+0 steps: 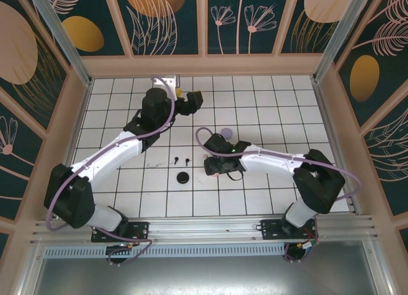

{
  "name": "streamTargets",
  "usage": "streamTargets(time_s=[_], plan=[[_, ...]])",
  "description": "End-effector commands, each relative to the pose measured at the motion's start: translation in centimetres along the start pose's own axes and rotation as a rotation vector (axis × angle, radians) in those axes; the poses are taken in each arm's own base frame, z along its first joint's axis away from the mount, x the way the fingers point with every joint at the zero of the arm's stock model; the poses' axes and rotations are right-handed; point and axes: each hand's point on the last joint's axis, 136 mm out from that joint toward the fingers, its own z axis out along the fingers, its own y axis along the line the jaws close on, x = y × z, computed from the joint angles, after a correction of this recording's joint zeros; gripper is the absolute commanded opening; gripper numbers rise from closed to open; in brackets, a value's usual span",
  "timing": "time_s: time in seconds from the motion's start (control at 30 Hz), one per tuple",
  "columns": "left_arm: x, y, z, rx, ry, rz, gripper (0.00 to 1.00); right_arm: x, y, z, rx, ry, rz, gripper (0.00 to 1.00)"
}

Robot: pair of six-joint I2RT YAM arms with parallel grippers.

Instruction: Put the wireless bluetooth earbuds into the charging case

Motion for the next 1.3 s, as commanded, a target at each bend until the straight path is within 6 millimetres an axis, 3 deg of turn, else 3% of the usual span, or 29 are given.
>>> streamTargets(time_s=[0.0,0.4,0.97,1.07,1.27], plan=[[-0.8,1.4,-1.5,-0.067,-0.051,0.055,0.99,-0.6,-0.1,0.3,0.055,0.011,-0.085,0.67],[-2.4,1.8,-3.8,-0.104,-0.116,0.084,0.99,0.4,0.2,2.9,0.079,0.106,-0.144,0.65],[-2.0,1.8,-3.4,-0.091,-0.116,0.098,0.99,1.8,0.8,3.9,0.091,0.172,-0.152,0.60],[-2.2,1.6,-3.4,-0.084,-0.122,0.086,0.99,2.3,0.7,3.9,0.090,0.184,-0.149,0.57],[-2.4,1.9,-3.5,-0.097,-0.137,0.025,0.99,3.0,1.1,3.7,0.072,0.202,-0.149,0.40]])
